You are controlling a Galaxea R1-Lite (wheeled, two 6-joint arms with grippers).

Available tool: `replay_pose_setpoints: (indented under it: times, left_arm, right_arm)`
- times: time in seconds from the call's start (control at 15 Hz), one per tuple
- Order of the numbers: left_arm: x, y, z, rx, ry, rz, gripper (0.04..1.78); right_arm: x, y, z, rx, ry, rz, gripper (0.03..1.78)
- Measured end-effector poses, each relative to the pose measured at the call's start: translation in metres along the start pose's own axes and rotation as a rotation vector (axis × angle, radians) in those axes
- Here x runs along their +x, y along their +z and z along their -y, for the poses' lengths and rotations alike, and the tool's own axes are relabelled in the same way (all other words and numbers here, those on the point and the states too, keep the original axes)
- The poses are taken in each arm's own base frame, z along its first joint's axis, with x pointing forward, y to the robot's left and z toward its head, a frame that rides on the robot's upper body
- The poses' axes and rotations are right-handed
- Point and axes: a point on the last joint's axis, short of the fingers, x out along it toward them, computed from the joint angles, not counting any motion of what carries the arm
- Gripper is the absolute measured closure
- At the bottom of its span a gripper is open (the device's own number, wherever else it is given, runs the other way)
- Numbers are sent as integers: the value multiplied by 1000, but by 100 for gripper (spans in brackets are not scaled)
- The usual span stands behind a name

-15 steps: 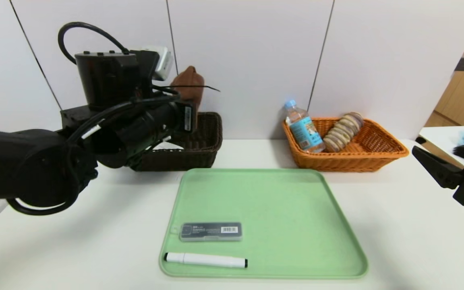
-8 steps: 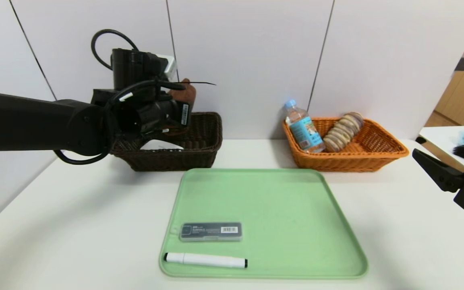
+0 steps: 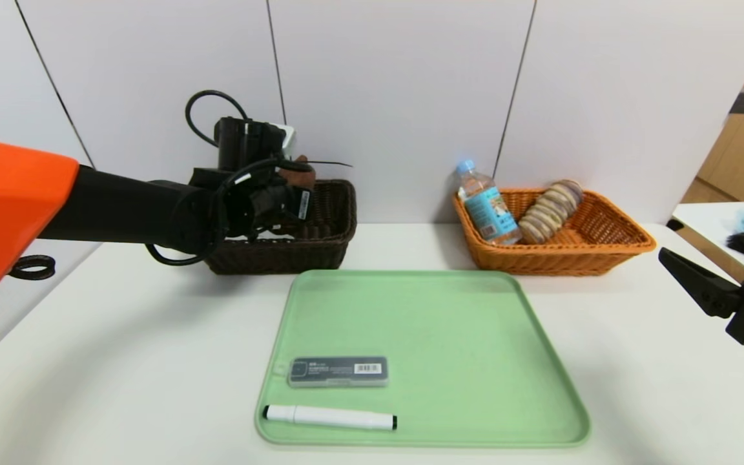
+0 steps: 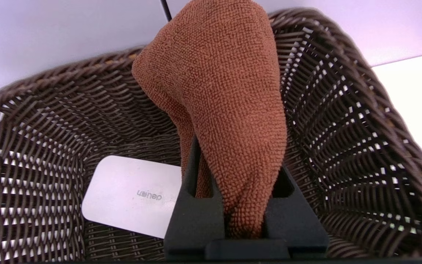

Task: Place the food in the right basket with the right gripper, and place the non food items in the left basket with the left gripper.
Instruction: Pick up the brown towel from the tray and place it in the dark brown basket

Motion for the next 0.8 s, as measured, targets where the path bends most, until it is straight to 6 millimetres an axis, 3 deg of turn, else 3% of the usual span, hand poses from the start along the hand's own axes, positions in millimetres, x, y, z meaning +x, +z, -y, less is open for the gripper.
replay_pose_setpoints:
  times: [0.33,0.53,0.8]
  left_arm:
    - [10,-8,-2,4,12,-16,157]
    - [13,-10,-2,1,15,-12,110]
    - [14,-10,-2,-6,19,11,71]
  right_arm:
    - [0,0,0,0,7,2,12]
    - [0,0,0,0,7,2,12]
    - [0,1,0,0,6,2,12]
